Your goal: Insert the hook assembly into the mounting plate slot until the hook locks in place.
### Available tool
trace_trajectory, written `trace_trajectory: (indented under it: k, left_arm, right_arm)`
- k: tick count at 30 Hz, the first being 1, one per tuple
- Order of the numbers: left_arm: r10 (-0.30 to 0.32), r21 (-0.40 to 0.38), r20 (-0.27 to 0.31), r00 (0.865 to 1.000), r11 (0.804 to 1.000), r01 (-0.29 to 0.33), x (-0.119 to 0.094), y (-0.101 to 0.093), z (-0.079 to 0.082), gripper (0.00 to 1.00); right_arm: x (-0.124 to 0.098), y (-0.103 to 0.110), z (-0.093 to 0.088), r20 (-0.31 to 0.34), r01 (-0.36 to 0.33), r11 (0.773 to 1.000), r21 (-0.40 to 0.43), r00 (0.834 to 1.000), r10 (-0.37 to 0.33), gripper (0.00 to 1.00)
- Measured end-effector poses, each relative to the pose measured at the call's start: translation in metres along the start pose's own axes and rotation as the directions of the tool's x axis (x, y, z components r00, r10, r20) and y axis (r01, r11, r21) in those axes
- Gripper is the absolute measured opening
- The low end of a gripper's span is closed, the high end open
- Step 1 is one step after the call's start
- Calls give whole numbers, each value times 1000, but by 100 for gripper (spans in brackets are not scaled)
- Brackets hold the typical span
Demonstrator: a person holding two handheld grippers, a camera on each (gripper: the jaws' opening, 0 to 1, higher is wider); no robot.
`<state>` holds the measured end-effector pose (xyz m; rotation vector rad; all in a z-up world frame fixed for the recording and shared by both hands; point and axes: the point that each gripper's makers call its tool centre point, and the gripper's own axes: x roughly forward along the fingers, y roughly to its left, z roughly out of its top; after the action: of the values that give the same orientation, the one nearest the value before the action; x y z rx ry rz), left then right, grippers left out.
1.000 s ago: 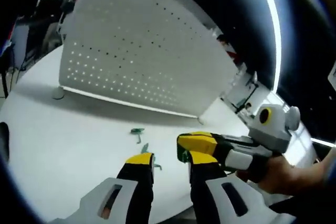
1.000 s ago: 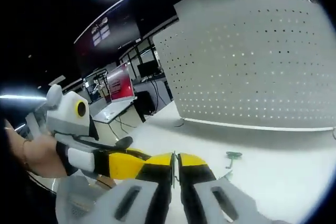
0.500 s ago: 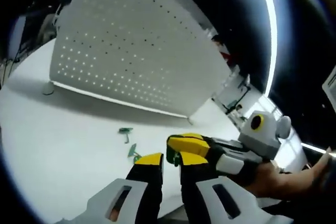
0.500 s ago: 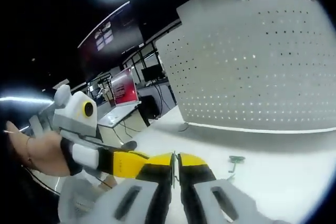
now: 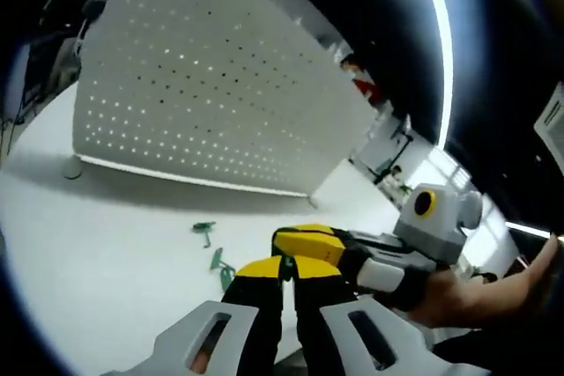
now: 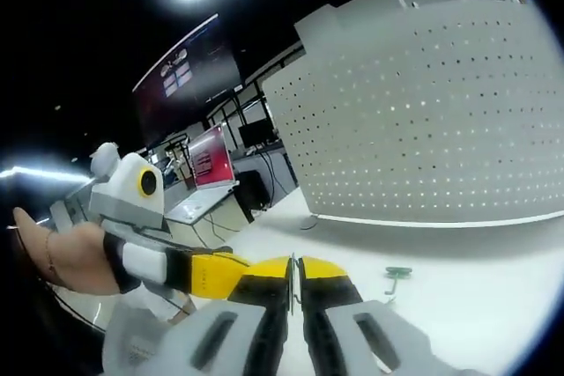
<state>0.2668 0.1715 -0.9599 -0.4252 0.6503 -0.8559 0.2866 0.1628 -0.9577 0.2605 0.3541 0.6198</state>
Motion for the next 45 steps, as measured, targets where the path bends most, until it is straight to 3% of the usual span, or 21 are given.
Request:
trace_trajectory:
  k: [13,23,27,33,36,45]
  left_arm:
    - [-28,-53,-15,1000,998,27,-2,-4,1,2]
    - [-10,-52,-16,1000,999,9,0,-2,1,2]
    - [22,-23,-8,1000,999,-22,-3,5,1,2]
    - [106,18,28,994,994,-107,-11,25,12,2]
    - [140,49,51,989,989,-143,-14,32,22,2]
    - [210,125,134,969,966,-227,-19,42,55,2]
  right_arm:
    - [-3,2,4,0,-8,1000,0,1000,8,1]
    - [-1,1,2,-17,-22,999,27,1000,22,2]
    - [-4,1,9,13,-19,1000,15,1000,18,3]
    - [-18,-10,26,48,41,998,-39,998,-39,6]
    - [-28,-21,22,36,85,994,-70,996,-82,9]
    - [-69,-61,-23,-70,233,955,-184,966,-249,17]
